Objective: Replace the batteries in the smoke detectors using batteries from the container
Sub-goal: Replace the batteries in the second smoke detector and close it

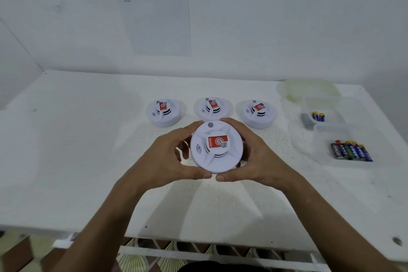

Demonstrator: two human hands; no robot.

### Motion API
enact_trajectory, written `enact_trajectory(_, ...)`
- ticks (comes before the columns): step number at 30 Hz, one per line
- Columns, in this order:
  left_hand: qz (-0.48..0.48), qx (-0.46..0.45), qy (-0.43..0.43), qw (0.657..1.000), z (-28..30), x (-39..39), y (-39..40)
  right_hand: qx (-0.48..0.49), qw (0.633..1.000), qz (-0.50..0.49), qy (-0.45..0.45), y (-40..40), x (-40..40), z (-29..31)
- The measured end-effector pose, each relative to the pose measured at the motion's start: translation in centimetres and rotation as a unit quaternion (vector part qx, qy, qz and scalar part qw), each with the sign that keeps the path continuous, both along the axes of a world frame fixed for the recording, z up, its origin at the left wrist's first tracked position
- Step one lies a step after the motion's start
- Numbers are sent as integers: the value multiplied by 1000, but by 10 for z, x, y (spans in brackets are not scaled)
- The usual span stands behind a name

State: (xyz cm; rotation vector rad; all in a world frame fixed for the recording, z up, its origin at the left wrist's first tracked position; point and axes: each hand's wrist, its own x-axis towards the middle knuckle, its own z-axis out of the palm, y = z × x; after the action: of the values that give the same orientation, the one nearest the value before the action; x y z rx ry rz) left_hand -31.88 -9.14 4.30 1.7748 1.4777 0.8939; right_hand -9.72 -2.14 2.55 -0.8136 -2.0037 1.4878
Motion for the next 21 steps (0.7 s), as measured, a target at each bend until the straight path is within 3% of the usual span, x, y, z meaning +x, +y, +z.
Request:
enact_trajectory(9,7,-13,23,1000,-13,-16,4,39,995,-48,-76,2,-17,-13)
enact_trajectory(21,60,-46,24,997,-48,-54,26,12,990,-106,-94,18,-76,-53)
